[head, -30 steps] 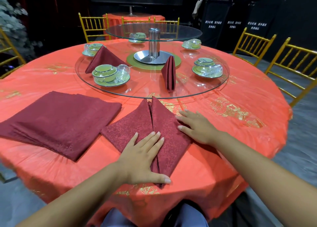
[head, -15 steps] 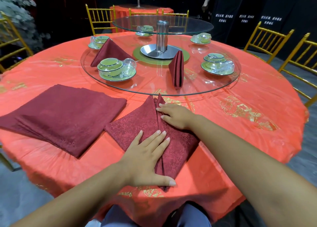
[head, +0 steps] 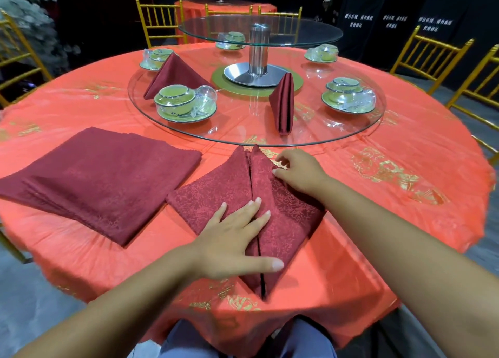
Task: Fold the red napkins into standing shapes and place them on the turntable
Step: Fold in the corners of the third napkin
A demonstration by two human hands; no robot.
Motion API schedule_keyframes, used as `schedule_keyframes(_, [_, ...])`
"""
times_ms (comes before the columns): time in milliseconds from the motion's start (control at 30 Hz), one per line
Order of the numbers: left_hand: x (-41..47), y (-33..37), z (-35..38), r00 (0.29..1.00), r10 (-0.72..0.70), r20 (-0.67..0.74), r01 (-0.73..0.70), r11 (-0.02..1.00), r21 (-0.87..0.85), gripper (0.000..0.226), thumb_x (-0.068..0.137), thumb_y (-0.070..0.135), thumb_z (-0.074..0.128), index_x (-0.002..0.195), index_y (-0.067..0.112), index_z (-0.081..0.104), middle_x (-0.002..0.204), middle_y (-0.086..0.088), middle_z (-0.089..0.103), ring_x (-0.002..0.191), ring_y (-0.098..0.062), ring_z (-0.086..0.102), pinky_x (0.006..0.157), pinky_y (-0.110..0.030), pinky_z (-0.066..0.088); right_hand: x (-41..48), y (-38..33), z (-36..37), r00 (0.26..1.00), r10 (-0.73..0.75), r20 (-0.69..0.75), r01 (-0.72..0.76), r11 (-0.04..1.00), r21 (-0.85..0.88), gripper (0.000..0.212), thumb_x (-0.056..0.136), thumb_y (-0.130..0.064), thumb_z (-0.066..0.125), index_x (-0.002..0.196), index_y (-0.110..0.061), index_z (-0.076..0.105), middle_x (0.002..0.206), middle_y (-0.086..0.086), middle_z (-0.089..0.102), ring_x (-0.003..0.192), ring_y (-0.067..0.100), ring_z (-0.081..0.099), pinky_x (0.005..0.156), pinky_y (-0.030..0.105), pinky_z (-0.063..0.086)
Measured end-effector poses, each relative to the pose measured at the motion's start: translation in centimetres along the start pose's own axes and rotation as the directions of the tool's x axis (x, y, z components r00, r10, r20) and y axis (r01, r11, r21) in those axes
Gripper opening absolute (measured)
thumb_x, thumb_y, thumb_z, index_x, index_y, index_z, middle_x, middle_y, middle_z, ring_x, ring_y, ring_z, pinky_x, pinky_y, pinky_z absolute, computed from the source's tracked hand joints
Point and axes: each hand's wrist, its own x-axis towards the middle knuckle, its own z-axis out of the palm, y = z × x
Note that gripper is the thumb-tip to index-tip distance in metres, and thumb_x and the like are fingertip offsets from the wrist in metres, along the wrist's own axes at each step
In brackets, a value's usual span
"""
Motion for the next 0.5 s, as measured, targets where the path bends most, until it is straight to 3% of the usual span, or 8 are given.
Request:
schedule_keyframes(67, [0.4,-0.3,-1.5,0.992,-0.043,-0.122,0.001,0.944,-0.33,0.099,0.068,0.085,0.034,0.151,0.036,0.014,0.158,0.015,-0.003,0.142,0.006,-0.005,0.116,-0.028,-0.006,-0.3,0.8,-0.6,0.995,0.087,0.055,-0.087,0.996,0.007,0.034,0.081,-0.037,0.068,0.105,-0.013,0.063,0.105,0.006,0.062,0.097,0.024,0.056,0.073,0.029,0.038])
schedule_keyframes(100, [0.7,-0.6,-2.1,0.967,-0.094,-0.236,-0.011,0.913,-0.408,0.089,0.074,0.076,0.045,0.149,0.032,0.027,0.158,0.012,0.013,0.143,0.002,0.009,0.116,-0.024,0.003,-0.4,1.1,-0.9,0.989,0.124,0.075,-0.125,0.992,0.016,0.032,0.08,-0.039,0.07,0.101,-0.015,0.063,0.101,0.005,0.062,0.093,0.023,0.056,0.07,0.029,0.037])
schedule_keyframes(200, [1.9,-3.0,-4.0,0.834,-0.235,-0.5,0.096,0.953,-0.288,0.056,0.084,0.046,0.067,0.132,0.02,0.054,0.136,-0.002,0.053,0.127,-0.017,0.048,0.106,-0.029,0.034,-0.9,1.8,-1.8,0.97,0.204,0.132,-0.2,0.979,-0.04,0.033,0.076,-0.043,0.073,0.086,-0.013,0.063,0.089,0.004,0.065,0.089,0.024,0.06,0.073,0.036,0.045])
schedule_keyframes(333, [3.3,-6.9,-5.7,0.781,-0.412,-0.469,0.396,0.908,-0.137,0.042,0.08,0.04,0.069,0.114,0.015,0.062,0.109,-0.009,0.058,0.107,-0.03,0.054,0.085,-0.037,0.043,-1.4,1.5,-2.8,0.945,0.238,0.226,-0.222,0.97,-0.096,0.048,0.069,-0.047,0.077,0.08,-0.003,0.064,0.085,0.016,0.069,0.084,0.029,0.063,0.071,0.037,0.048])
schedule_keyframes(500, [4.7,-8.0,-6.6,0.801,-0.487,-0.348,0.504,0.862,-0.047,0.043,0.074,0.048,0.071,0.094,0.011,0.06,0.094,-0.01,0.06,0.095,-0.031,0.057,0.071,-0.035,0.044,-1.9,0.4,-3.6,0.905,0.26,0.336,-0.231,0.965,-0.122,0.045,0.074,-0.046,0.075,0.07,-0.004,0.06,0.068,0.009,0.053,0.067,0.025,0.049,0.059,0.032,0.033])
